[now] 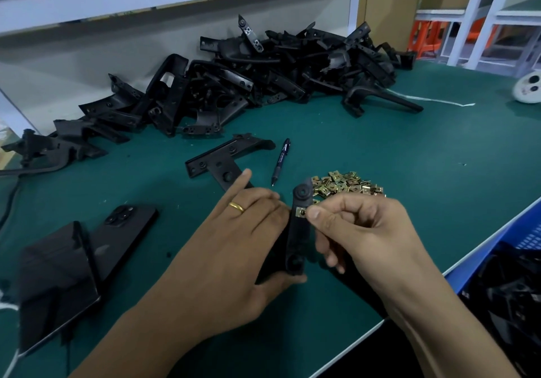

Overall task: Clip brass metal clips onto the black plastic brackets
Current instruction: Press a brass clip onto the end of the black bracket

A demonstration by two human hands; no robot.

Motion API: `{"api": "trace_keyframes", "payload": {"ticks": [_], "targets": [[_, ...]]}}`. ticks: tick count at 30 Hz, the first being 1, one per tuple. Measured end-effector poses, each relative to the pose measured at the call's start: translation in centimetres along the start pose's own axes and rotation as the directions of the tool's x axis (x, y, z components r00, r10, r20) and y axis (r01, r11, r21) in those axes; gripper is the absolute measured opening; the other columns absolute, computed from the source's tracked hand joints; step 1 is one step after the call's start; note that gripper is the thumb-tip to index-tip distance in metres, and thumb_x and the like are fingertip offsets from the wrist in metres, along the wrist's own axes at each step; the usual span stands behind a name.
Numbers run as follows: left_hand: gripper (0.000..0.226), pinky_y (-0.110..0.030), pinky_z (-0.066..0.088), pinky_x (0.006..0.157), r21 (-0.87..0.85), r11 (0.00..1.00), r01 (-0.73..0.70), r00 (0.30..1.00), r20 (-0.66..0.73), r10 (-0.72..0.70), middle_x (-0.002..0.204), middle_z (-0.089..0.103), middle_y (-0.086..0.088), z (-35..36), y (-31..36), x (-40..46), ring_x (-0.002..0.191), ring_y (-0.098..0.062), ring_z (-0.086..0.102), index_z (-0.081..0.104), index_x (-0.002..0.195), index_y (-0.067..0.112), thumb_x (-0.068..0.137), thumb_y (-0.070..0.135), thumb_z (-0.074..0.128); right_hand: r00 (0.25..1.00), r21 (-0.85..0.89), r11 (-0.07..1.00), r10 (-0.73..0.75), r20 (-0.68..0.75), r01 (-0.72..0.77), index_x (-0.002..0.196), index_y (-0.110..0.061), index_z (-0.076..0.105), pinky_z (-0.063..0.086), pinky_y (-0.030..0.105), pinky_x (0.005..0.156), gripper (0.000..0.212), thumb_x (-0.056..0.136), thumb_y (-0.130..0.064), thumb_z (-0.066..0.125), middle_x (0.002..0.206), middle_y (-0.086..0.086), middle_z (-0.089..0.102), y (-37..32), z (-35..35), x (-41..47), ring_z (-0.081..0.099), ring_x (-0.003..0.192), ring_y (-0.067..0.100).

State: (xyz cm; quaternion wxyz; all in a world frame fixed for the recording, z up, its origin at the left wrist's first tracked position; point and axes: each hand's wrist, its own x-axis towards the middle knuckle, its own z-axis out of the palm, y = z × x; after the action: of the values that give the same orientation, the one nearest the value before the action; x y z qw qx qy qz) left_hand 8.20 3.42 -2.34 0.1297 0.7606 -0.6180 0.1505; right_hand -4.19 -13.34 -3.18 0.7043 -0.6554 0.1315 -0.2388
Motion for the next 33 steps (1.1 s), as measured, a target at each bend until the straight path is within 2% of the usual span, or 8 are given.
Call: {"api": "trace_keyframes", "payload": {"ticks": [5, 7, 9, 13, 17, 22, 30, 33], "targets": [[0.067, -0.033, 0.020, 0.127, -0.234, 0.969, 0.081, 0.994, -0.053, -0.096, 0.121, 0.058, 0.013, 0.4, -0.1, 0.2, 0.124, -0.006, 0.050, 0.056, 0.129, 0.019, 0.087, 0.070, 0.065, 0.997, -0.032, 0.998, -0.058, -0.047, 0.057, 0.080, -0.016, 0.078, 0.041, 0.022, 0.044, 0.016, 0.094, -0.021, 0.071, 0.061, 0.004, 0.066, 0.3, 0.1, 0.3, 0.049, 0.047, 0.013], [0.065, -0.022, 0.025, 0.121, -0.275, 0.948, 0.158, 0.973, -0.117, -0.196, 0.113, 0.055, 0.020, 0.5, -0.5, 0.1, 0.114, 0.000, 0.050, 0.058, 0.121, 0.023, 0.082, 0.075, 0.063, 0.973, -0.205, 0.973, -0.147, -0.177, 0.110, 0.085, -0.023, 0.078, 0.043, 0.022, 0.051, 0.014, 0.096, -0.025, 0.070, 0.064, -0.003, 0.067, 0.7, -0.6, 0.6, 0.053, 0.052, 0.009], [0.064, -0.010, 0.035, 0.102, -0.278, 0.924, 0.263, 0.941, -0.138, -0.310, 0.108, 0.051, 0.026, 0.3, -1.1, -0.3, 0.107, 0.006, 0.048, 0.056, 0.115, 0.030, 0.079, 0.083, 0.058, 0.930, -0.456, 0.884, -0.249, -0.271, 0.104, 0.085, -0.030, 0.076, 0.048, 0.023, 0.060, 0.012, 0.095, -0.031, 0.071, 0.071, -0.010, 0.071, 1.1, -1.8, 0.8, 0.061, 0.062, 0.006], [0.068, -0.014, 0.040, 0.085, -0.263, 0.896, 0.357, 0.915, -0.094, -0.392, 0.115, 0.048, 0.034, 0.2, -2.0, -1.1, 0.103, 0.001, 0.051, 0.055, 0.112, 0.036, 0.074, 0.092, 0.051, 0.914, -0.715, 0.694, -0.341, -0.218, 0.088, 0.087, -0.033, 0.075, 0.044, 0.010, 0.069, 0.009, 0.094, -0.028, 0.072, 0.084, -0.019, 0.071, 1.2, -2.4, 0.9, 0.063, 0.081, 0.002], [0.062, -0.014, 0.041, 0.082, -0.278, 0.879, 0.388, 0.902, -0.083, -0.425, 0.116, 0.048, 0.034, 0.2, -2.1, -1.0, 0.105, 0.003, 0.051, 0.050, 0.108, 0.044, 0.073, 0.094, 0.049, 0.928, -0.855, 0.514, -0.348, -0.132, 0.071, 0.094, -0.033, 0.078, 0.046, 0.030, 0.064, 0.012, 0.089, -0.021, 0.077, 0.089, -0.012, 0.060, 1.8, -1.7, 0.7, 0.061, 0.074, 0.016], [0.067, -0.016, 0.041, 0.082, -0.280, 0.866, 0.415, 0.897, -0.032, -0.441, 0.105, 0.051, 0.031, 0.3, -2.3, -1.0, 0.103, 0.002, 0.051, 0.055, 0.106, 0.039, 0.071, 0.095, 0.049, 0.946, -0.889, 0.455, -0.305, -0.107, 0.046, 0.093, -0.029, 0.071, 0.038, 0.029, 0.060, 0.010, 0.090, -0.021, 0.076, 0.090, -0.008, 0.049, 1.4, -1.6, 0.6, 0.057, 0.072, 0.021], [0.066, -0.028, 0.046, 0.082, -0.287, 0.858, 0.427, 0.894, -0.007, -0.447, 0.097, 0.056, 0.025, 0.4, -2.3, -0.9, 0.098, -0.002, 0.053, 0.058, 0.104, 0.036, 0.071, 0.093, 0.051, 0.955, -0.903, 0.408, -0.295, 0.006, 0.131, 0.093, -0.031, 0.052, 0.050, 0.039, 0.059, 0.018, 0.095, -0.022, 0.067, 0.100, -0.016, 0.042, 0.4, -1.5, 0.5, 0.046, 0.093, 0.011], [0.066, -0.024, 0.044, 0.082, -0.295, 0.850, 0.436, 0.890, 0.002, -0.456, 0.097, 0.055, 0.026, 0.3, -2.3, -0.9, 0.099, 0.000, 0.053, 0.058, 0.105, 0.037, 0.070, 0.093, 0.052, 0.959, -0.903, 0.402, -0.281, 0.037, 0.152, 0.091, -0.031, 0.050, 0.048, 0.038, 0.060, 0.019, 0.096, -0.021, 0.065, 0.099, -0.015, 0.046, 0.4, -1.6, 0.4, 0.044, 0.093, 0.010]]}}
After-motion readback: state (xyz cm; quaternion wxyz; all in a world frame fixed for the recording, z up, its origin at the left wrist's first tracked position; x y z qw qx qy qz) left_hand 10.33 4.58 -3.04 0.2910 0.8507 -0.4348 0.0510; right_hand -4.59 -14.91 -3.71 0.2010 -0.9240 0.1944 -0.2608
